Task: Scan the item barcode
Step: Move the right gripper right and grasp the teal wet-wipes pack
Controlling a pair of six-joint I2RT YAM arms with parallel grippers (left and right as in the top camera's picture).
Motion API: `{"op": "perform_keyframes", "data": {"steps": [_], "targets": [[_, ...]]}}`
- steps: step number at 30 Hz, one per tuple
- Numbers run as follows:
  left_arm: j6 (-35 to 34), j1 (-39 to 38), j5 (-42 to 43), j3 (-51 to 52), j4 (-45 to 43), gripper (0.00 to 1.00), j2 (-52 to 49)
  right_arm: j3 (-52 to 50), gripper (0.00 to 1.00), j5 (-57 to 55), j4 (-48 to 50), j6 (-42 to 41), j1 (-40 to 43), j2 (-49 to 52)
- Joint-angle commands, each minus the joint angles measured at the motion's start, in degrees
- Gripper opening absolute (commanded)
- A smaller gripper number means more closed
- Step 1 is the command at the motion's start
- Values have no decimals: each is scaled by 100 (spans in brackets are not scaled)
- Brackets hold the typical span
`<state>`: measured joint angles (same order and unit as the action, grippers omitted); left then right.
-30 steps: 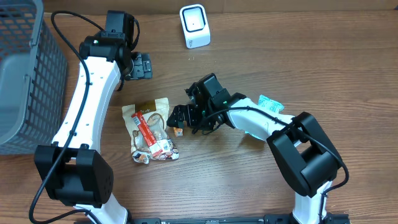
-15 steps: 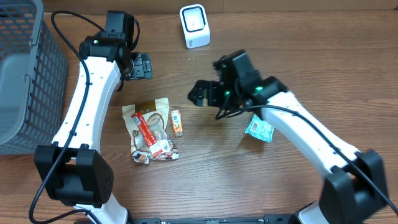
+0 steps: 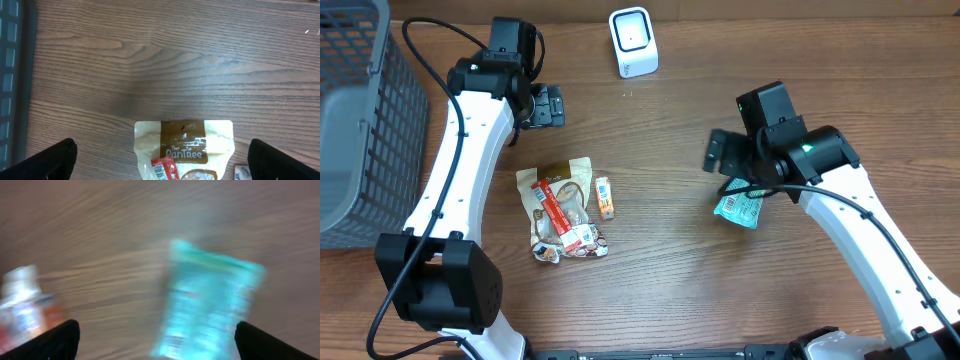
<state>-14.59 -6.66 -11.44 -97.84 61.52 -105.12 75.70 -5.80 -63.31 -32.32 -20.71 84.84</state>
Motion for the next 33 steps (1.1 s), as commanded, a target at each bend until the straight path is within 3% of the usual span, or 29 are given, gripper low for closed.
{"op": "perform_keyframes", "data": {"steps": [1, 26, 33], "targets": [[-20, -11, -74, -90, -4, 100, 87, 66, 100, -1215, -304, -699, 140, 74], [-20, -11, -74, -90, -4, 100, 87, -461, 99, -343, 4, -697, 181, 476], [-20, -11, -74, -90, -4, 100, 87, -846, 99, -291, 544, -693, 164, 498]]}}
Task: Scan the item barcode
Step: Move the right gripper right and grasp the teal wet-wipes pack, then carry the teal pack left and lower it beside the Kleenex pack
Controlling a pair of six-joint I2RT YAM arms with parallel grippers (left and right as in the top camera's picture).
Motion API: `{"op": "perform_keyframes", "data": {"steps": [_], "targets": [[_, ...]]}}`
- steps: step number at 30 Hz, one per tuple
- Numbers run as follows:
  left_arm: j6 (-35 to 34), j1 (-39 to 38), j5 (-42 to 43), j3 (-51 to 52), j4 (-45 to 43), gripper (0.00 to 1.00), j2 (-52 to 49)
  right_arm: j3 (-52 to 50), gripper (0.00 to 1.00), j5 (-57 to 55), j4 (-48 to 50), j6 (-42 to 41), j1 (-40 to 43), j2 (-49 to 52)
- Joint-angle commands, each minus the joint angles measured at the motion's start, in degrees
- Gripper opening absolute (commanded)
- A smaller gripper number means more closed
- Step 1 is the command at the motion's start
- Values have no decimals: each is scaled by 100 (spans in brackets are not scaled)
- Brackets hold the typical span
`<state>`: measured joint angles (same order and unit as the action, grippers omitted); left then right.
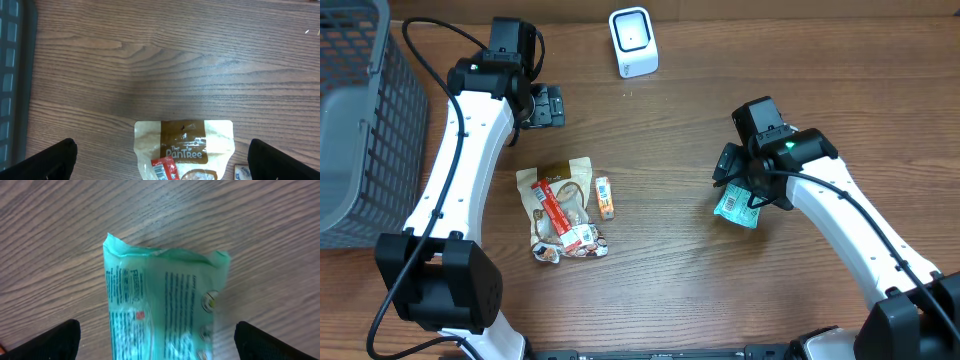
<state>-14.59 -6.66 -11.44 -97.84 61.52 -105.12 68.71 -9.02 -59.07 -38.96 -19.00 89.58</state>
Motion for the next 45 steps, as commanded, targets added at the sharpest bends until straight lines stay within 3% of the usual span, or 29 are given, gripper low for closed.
{"op": "perform_keyframes", "data": {"steps": [1, 17, 29, 45], "targets": [[-20, -11, -74, -90, -4, 100, 87, -168, 98, 31, 166, -28, -7, 24], [-20, -11, -76, -90, -4, 100, 87, -647, 88, 4, 732, 7, -4, 24], [-20, -11, -74, -90, -4, 100, 87, -496, 55, 9, 684, 494, -4, 24], [-20, -11, -74, -90, -4, 100, 87, 411, 55, 190, 236, 498, -184, 22]]}}
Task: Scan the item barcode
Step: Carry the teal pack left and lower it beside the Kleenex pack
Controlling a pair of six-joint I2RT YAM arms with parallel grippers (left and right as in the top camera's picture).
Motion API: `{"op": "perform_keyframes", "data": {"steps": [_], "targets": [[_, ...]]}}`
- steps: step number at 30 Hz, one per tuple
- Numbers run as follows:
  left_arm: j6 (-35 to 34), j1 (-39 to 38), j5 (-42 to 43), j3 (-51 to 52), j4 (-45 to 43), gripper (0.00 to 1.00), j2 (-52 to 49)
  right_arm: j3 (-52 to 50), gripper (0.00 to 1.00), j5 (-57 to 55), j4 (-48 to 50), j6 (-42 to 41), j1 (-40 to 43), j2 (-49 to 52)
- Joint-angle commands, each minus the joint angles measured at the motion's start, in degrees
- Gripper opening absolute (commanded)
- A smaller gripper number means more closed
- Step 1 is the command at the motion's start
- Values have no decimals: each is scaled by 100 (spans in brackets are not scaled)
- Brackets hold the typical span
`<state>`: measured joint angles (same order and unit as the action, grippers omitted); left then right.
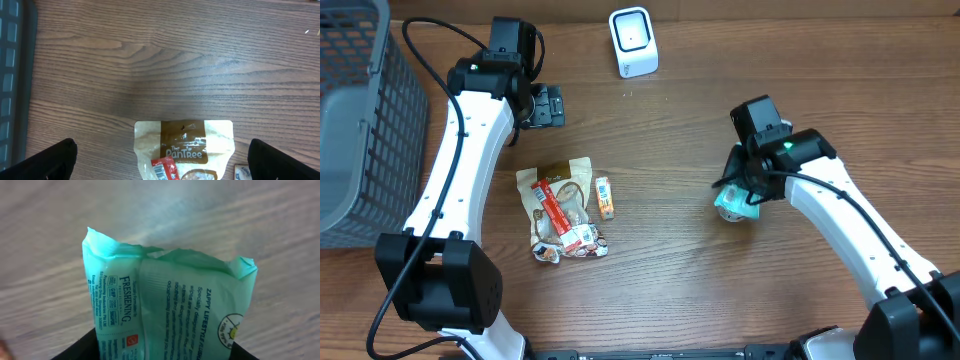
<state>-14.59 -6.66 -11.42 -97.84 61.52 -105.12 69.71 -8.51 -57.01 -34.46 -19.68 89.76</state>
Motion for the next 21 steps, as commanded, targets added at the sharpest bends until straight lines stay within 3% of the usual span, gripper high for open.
{"op": "perform_keyframes", "data": {"steps": [1, 21], "targets": [[-20, -11, -79, -90, -4, 100, 87, 330, 55, 221, 79, 48, -155, 4], [-20, -11, -76, -90, -4, 100, 87, 332, 57, 490, 1373, 350, -1412, 7]]}}
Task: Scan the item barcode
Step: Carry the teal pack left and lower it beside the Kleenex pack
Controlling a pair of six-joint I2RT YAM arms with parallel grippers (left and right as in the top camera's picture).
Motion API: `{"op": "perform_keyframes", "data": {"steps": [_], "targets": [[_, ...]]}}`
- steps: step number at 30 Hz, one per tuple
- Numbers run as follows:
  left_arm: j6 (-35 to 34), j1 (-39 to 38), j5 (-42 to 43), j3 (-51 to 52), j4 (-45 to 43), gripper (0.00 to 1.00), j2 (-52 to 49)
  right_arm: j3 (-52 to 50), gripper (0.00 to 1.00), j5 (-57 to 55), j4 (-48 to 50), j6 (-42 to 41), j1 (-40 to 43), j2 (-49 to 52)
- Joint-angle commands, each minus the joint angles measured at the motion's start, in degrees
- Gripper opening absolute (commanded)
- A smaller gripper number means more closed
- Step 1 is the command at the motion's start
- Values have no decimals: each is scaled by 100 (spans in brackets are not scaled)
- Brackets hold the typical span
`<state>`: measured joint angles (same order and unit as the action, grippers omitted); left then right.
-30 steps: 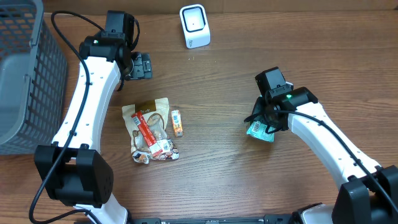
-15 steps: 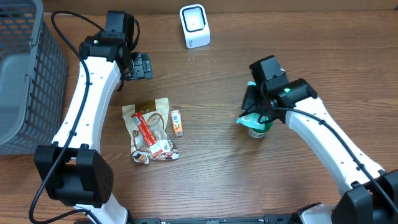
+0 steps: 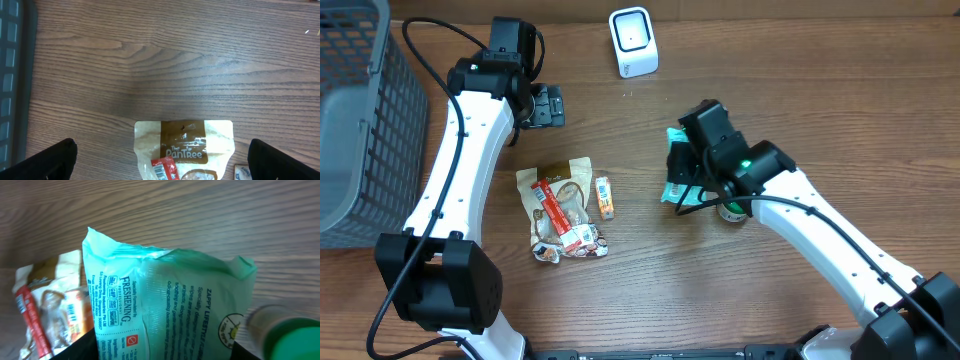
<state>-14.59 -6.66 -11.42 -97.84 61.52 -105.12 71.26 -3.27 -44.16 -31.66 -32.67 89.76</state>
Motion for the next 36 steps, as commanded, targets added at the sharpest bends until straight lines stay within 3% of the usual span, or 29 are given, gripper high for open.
{"op": "perform_keyframes", "data": {"steps": [1, 20, 27, 29, 31, 36], "targets": [[-20, -11, -76, -90, -4, 100, 87, 175, 57, -48, 107, 68, -146, 7], [-20, -11, -79, -90, -4, 100, 87, 129, 58, -146, 393, 37, -660, 557], [-20, -11, -79, -90, -4, 100, 87, 129, 67, 85, 601, 42, -660, 1139], [-20, -11, -76, -90, -4, 100, 87, 129, 82, 107, 623, 42, -660, 1200], [-20, -11, -76, -90, -4, 100, 87, 129, 89, 105, 629, 42, -660, 1207], [-20, -11, -76, -90, -4, 100, 87, 129, 86, 105, 667, 42, -660, 1207]]}}
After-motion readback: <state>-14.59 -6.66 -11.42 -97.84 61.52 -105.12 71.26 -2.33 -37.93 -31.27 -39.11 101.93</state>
